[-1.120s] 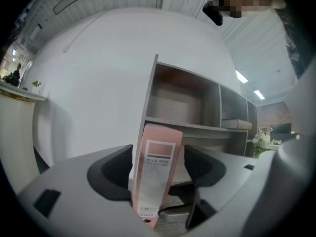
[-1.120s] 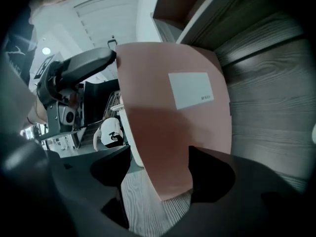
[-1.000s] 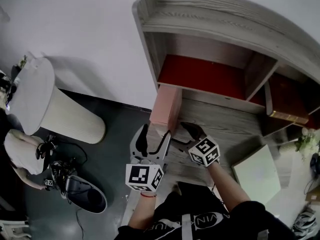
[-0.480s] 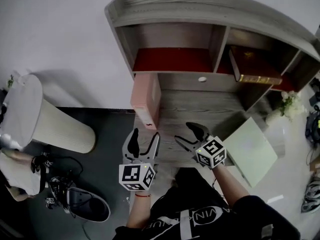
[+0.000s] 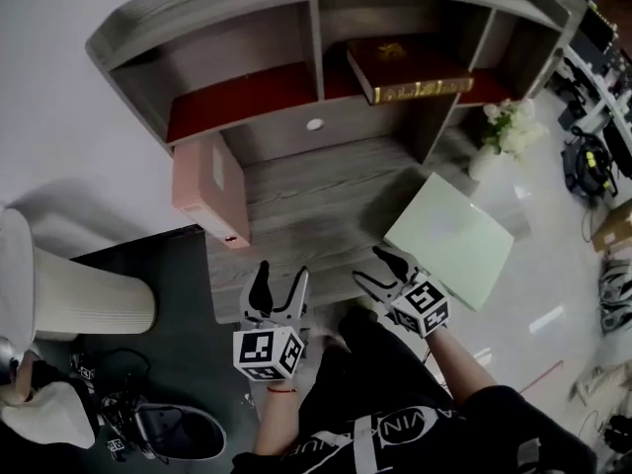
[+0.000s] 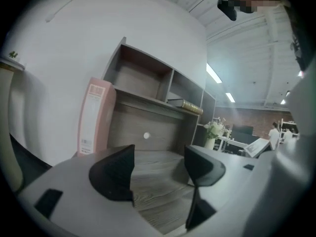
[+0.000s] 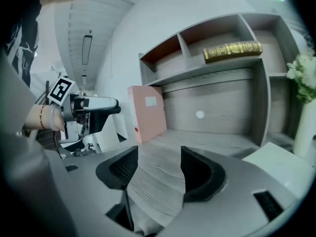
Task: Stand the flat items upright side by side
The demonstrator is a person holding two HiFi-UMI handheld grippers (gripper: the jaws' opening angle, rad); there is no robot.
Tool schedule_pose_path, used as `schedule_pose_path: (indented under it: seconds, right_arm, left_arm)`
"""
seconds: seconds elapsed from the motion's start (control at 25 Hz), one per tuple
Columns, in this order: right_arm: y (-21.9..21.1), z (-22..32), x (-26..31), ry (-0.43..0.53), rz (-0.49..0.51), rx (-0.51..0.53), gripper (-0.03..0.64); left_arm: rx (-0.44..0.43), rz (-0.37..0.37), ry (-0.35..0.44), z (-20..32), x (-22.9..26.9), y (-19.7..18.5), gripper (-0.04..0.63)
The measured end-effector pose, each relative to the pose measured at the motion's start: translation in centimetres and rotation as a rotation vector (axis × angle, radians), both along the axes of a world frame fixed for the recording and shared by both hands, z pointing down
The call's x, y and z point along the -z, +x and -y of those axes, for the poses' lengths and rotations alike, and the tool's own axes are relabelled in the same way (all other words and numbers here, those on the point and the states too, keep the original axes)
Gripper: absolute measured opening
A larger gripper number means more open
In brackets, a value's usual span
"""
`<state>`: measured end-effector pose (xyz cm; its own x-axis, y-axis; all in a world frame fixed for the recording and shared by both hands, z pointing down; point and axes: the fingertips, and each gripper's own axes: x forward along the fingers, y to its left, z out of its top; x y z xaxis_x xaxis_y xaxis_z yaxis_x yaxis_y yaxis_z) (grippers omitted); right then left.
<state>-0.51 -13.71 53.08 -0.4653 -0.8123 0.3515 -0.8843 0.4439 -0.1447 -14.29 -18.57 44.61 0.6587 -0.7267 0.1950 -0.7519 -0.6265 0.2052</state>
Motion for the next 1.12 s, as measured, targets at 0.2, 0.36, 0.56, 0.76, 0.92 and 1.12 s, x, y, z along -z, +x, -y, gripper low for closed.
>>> schedule_pose_path:
  seconds: [0.2, 0.36, 0.56, 0.76, 0.92, 1.12]
  right_arm:
    - [5.5, -3.3, -1.6, -0.053, -0.009, -0.137, 0.273]
    - [9.9, -4.9, -2.5, -0.08, -0.144, -0.192, 0.275]
    - [14.4, -7.7, -4.7, -0.16, -0.304, -0.195, 0.29]
    - [17.2, -10.4, -7.2, -0.23, -0.375, -0.171, 0.3]
    - [17.7, -11.3, -8.5, -0.242, -0.435, -0.113, 0.231]
    - [17.9, -11.9, -8.9, -0.241, -0.424, -0.081, 0.227]
  left_arm:
    - [-0.081, 0.005, -0.023, -1.3, -0.8, 3.7, 0.311]
    - [-0.124, 0.012, -0.031, -1.8, -1.0, 6.9, 0.311]
    - [-0.166, 0.026, -0.049, -3.1, -1.1, 11.3, 0.311]
    - [-0.193, 0.027, -0.093, -5.2, -1.9, 15.2, 0.311]
    - [-0.208, 0.027, -0.13, -6.7, -2.8, 17.3, 0.311]
    - [-0.198, 0.003, -0.226, -7.6, -5.3, 18.5, 0.311]
